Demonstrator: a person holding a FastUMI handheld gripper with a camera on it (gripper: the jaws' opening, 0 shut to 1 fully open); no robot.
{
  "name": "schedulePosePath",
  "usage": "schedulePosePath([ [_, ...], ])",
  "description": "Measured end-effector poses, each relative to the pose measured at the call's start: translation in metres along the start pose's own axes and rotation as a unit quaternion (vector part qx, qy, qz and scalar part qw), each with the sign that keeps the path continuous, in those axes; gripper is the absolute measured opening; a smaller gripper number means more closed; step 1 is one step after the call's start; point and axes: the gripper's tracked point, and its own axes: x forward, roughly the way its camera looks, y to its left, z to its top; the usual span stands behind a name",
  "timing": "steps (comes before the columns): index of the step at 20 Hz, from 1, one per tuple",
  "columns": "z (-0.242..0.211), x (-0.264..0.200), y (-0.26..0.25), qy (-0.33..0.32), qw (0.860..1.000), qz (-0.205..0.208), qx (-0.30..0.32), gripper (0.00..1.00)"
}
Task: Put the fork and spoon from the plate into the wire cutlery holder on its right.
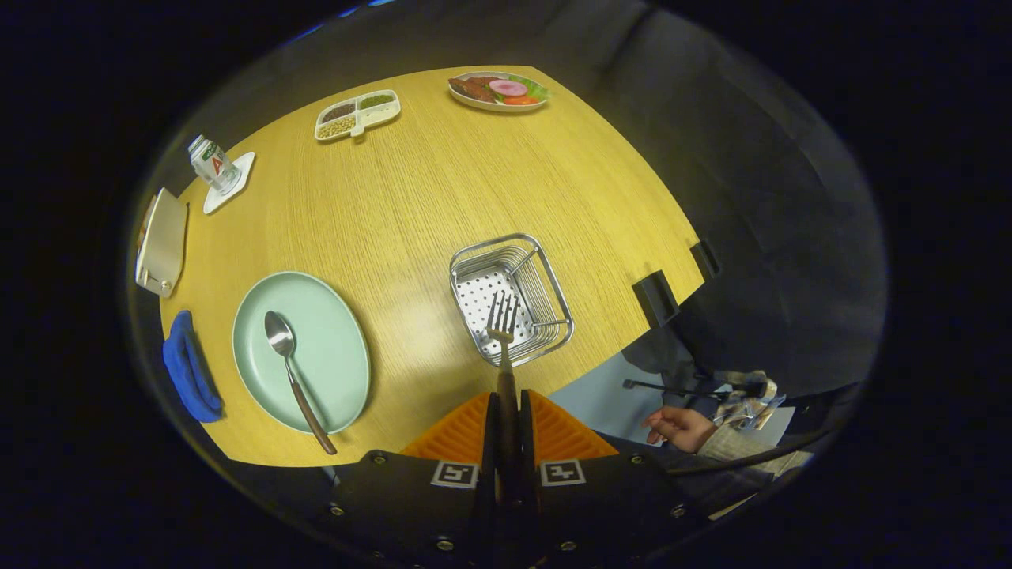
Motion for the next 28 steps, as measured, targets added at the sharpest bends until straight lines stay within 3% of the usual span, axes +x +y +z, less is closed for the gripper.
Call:
schedulePosePath([
  [2, 0.006, -0.003, 0.003, -0.011, 1.000, 0.004, 0.000, 0.15],
  [3, 0.008, -0.003, 0.003, -0.013, 1.000, 0.005, 0.000, 0.27],
  [16, 0.019, -0.028, 0.017, -0.053, 0.998, -0.005, -0.044, 0.28],
  [28, 0.008, -0.047, 0.099, -0.079, 0.979, 0.013, -0.186, 0.27],
])
